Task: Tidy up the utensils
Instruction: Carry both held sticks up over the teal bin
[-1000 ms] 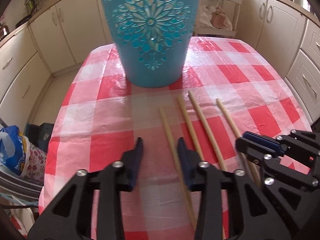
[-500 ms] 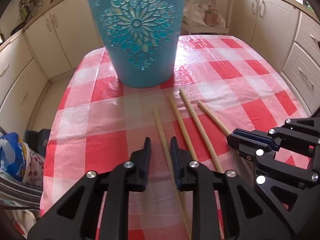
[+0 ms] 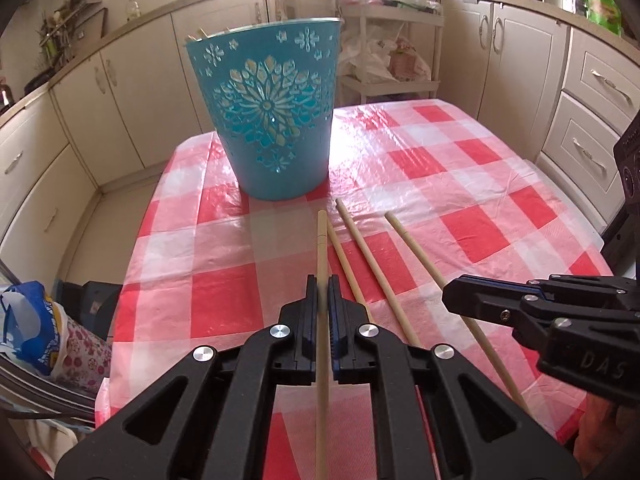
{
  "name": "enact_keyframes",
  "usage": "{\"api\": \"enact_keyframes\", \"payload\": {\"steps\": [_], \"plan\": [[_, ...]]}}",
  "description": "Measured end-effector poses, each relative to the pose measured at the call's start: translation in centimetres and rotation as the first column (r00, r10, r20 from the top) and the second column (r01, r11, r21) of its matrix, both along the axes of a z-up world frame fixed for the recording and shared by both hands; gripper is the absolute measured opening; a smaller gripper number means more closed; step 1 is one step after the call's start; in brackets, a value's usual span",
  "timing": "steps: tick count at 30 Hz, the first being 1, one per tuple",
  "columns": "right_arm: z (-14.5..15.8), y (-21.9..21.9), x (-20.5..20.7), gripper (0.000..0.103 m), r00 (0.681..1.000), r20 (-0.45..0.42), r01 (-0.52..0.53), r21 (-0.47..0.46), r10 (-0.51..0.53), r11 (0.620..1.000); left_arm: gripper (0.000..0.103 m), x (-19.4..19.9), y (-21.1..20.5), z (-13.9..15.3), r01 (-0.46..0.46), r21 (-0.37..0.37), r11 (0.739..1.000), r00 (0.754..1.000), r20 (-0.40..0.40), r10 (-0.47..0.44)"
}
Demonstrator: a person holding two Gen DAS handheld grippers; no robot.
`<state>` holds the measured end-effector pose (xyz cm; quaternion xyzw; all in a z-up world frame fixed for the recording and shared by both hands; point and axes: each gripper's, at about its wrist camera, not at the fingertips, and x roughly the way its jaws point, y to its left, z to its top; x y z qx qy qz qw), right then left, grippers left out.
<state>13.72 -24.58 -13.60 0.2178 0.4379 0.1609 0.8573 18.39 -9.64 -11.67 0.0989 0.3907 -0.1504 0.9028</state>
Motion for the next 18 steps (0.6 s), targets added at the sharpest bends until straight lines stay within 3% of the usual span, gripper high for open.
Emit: {"api": "enact_keyframes", "payload": {"steps": [6,12,18], "plan": [[2.6,-0.9,-0.1,0.006,0.999,0.048,0.017,0.102,-0.022,0.995,0.005,-1.0,0.8,1.7,-0.002,-0.045,0.999,1.000,0.031,0.004],[6.1,-0.9,0.4,0.006,0.987,0.145,0.041,0.140,-0.062,0.989,0.005,-0.6,3.8,5.1,-0.008,-0.218,0.976,0.993,0.113,0.033],[10.7,-0.1,2.9,0.006,0.949,0.293,0.073,0.149,-0.115,0.986,0.005,1.2,6.8,10.2,-0.019,-0.343,0.939,0.969,0.225,0.102]]}}
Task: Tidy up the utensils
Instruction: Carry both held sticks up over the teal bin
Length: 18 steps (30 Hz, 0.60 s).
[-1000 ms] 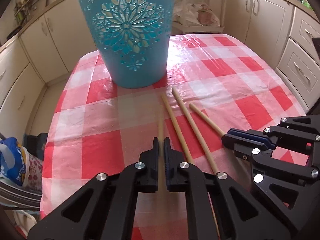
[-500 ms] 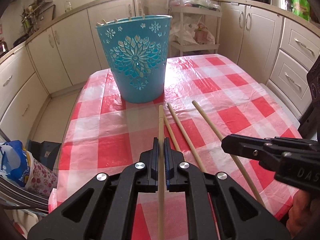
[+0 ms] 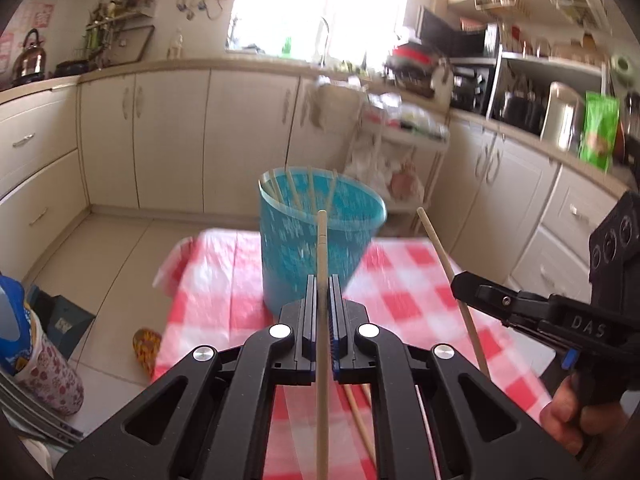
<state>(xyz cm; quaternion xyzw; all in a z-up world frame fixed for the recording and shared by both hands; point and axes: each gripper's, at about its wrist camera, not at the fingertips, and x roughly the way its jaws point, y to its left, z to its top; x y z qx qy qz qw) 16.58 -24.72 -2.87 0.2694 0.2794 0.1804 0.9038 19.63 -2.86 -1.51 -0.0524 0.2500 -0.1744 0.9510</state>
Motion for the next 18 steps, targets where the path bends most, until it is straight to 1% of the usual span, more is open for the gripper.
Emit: {"api": "enact_keyframes", "payload": {"steps": [3,7,11,14,18], "plan": [[2.2,0.4,1.9,0.006,0.998,0.063,0.013,0.004,-0.014,1.000,0.005,1.5,0.7,2.2,-0.013,-0.031,0.999,0.999,0.052,0.014],[4.7,1.1,5.4,0.006,0.990,0.135,0.046,0.000,-0.045,0.999,0.005,3.9,1.3,4.8,-0.030,-0.077,0.997,0.994,0.103,0.038],[7.1,1.7,9.0,0.006,0.971,0.215,0.105,-0.004,-0.102,0.994,0.005,6.4,1.2,7.5,-0.027,-0.128,0.991,0.984,0.173,0.049],[8.1,1.8,11.2,0.006,0.957,0.258,0.140,-0.011,-0.132,0.990,0.005,8.8,0.8,8.9,-0.025,-0.162,0.987,0.975,0.215,0.060],[8.2,2.3,14.6,0.006,0.942,0.293,0.183,-0.039,-0.164,0.982,0.005,12.2,0.3,9.5,-0.035,-0.209,0.977,0.967,0.239,0.086]]}}
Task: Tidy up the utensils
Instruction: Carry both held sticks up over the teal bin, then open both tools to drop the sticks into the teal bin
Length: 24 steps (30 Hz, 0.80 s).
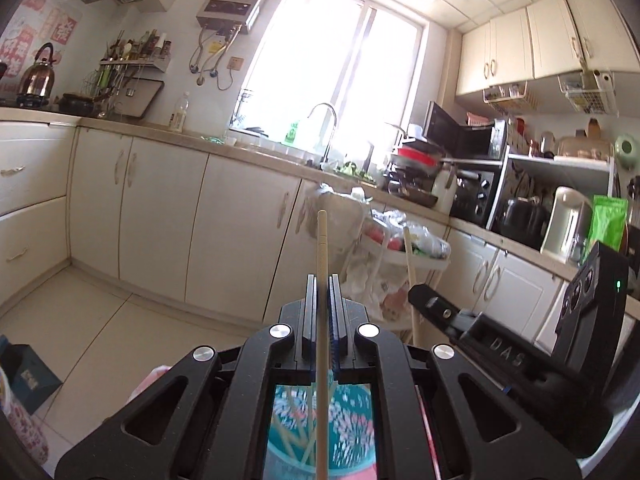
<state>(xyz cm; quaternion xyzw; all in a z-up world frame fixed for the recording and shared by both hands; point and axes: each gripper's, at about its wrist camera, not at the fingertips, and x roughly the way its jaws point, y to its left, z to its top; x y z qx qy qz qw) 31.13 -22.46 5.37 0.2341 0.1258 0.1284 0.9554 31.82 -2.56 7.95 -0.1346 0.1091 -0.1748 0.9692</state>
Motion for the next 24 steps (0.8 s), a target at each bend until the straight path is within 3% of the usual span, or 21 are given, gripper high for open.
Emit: {"api": "enact_keyframes", "payload": {"steps": [9,12,15,20,24], "plan": [[-3.9,0.7,3.9,0.006,0.999,-0.035,0.028,-0.077,-0.031,0.997,0.005,6.0,-0.8,-2.7,-0.034,-0.147,0.989,0.999,-0.020,0.031],[-5.2,0.8,4.0,0.006,0.998,-0.051,0.026,-0.095,-0.031,0.995,0.005,6.9,-1.3,-4.3,-0.036,-0.165,0.986,0.999,-0.040,0.030],[-6.5,1.0,4.0,0.007,0.997,-0.079,0.010,-0.116,-0.019,0.993,0.005,6.8,-1.7,-5.8,-0.031,-0.164,0.986,0.998,-0.058,0.022],[-8.0,0.9,3.3,0.008,0.992,-0.125,-0.013,-0.132,-0.003,0.991,0.005,6.4,-2.0,-7.1,-0.041,-0.099,0.994,0.995,-0.094,0.032],[-7.4,-0.1,1.2,0.015,0.992,-0.129,-0.004,-0.124,-0.012,0.992,0.005,4.5,-2.0,-7.6,-0.053,-0.029,0.998,0.991,-0.122,0.049]]}}
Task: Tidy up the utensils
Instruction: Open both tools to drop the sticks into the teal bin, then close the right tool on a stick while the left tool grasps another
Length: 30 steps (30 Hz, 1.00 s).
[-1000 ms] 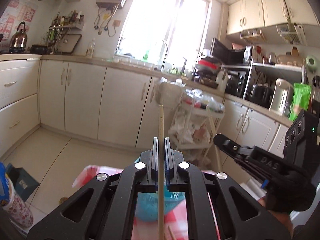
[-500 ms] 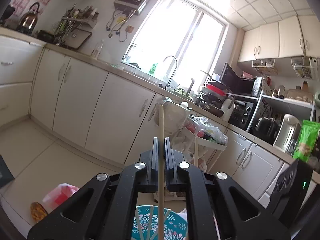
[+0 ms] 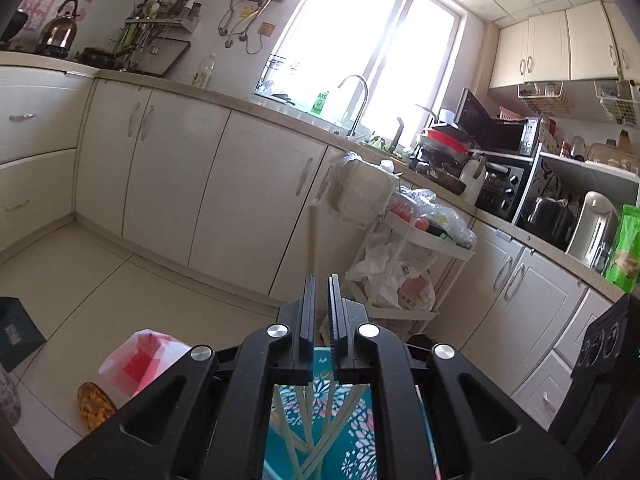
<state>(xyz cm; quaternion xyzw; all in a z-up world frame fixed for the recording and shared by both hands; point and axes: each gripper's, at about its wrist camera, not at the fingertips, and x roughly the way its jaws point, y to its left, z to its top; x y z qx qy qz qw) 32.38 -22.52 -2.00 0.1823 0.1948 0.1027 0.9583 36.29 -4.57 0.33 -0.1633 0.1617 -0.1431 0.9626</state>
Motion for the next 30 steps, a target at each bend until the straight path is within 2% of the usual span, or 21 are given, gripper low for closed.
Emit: {"api": "enact_keyframes", "payload": {"steps": [3,8,10,15,17,20,30], "plan": [[0.5,-0.9,-2.6,0.019,1.000,-0.002,0.001,0.000,-0.001,1.000,0.007,-2.3,0.4,-0.4,-0.009,0.052,0.999,1.000,-0.023,0.010],[-0.3,-2.1,-8.3,0.030,0.999,-0.051,0.009,-0.022,-0.010,1.000,0.019,-6.9,1.1,-1.2,-0.021,0.136,0.991,0.998,-0.057,0.029],[-1.3,-2.1,-10.5,0.030,0.996,-0.092,-0.001,-0.046,-0.003,0.999,0.025,-8.7,1.2,-1.4,-0.022,0.165,0.986,0.998,-0.059,0.032],[-6.1,-1.5,-14.4,0.030,0.970,-0.242,-0.033,-0.085,0.011,0.996,0.032,-13.0,0.7,-2.1,-0.010,0.249,0.969,0.997,-0.071,0.028],[-8.1,-1.3,-15.3,0.030,0.952,-0.307,-0.038,-0.088,0.009,0.995,0.035,-14.4,0.3,-2.4,0.000,0.274,0.962,0.997,-0.079,0.023],[-9.9,-1.0,-16.2,0.030,0.933,-0.360,-0.042,-0.097,0.005,0.994,0.038,-15.7,0.1,-2.6,0.012,0.296,0.955,0.996,-0.085,0.014],[-10.8,-0.9,-17.2,0.033,0.919,-0.394,-0.043,-0.111,-0.004,0.993,0.043,-17.3,0.1,-3.3,0.027,0.322,0.946,0.994,-0.106,0.008]]}}
